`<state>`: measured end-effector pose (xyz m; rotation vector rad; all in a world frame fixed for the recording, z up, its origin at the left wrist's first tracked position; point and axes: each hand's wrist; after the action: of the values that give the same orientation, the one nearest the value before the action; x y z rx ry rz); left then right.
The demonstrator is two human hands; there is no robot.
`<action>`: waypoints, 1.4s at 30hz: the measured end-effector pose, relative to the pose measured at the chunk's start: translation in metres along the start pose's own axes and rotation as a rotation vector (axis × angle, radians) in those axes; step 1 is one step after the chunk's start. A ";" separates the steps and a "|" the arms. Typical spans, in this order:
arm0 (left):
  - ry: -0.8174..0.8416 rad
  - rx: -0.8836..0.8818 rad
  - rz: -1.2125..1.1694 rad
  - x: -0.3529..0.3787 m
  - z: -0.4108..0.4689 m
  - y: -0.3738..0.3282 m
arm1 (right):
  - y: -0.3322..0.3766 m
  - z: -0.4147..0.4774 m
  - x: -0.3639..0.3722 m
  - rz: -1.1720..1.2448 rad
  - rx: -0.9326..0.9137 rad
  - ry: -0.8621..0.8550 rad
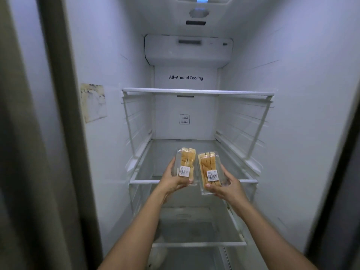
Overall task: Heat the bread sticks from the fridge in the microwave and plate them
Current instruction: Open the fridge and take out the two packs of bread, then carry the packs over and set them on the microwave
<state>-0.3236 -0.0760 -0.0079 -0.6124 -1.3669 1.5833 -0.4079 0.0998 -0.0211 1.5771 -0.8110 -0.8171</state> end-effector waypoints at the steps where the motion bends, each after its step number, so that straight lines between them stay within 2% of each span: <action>1: -0.010 0.024 -0.016 0.004 -0.011 -0.004 | 0.002 -0.013 -0.002 -0.002 -0.027 0.007; 9: -0.082 0.261 -0.001 0.042 -0.134 -0.053 | 0.010 -0.129 -0.027 -0.060 -0.240 0.073; 12: -0.131 0.278 -0.004 0.053 -0.195 -0.061 | 0.004 -0.185 -0.033 -0.030 -0.277 0.130; 18: -0.252 0.268 0.025 0.059 -0.322 -0.071 | -0.028 -0.280 -0.030 -0.015 -0.230 0.318; 23: -0.395 0.278 0.010 0.033 -0.397 -0.087 | -0.032 -0.327 -0.002 -0.011 -0.183 0.472; 31: -0.635 0.385 0.103 -0.066 -0.516 -0.149 | -0.025 -0.394 0.133 -0.055 -0.207 0.767; 42: -0.908 0.450 0.330 -0.274 -0.613 -0.223 | -0.007 -0.446 0.407 -0.043 -0.232 1.057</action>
<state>0.3821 -0.0276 -0.0080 0.2228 -1.4749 2.5115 0.1847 -0.0169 -0.0005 1.5317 0.0865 -0.0218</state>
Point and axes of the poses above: each hand's wrist, its own z-axis towards the middle knuckle, its own x-axis out of the palm, y = z × x, and after that the axes turned 15 degrees about x, right-handed
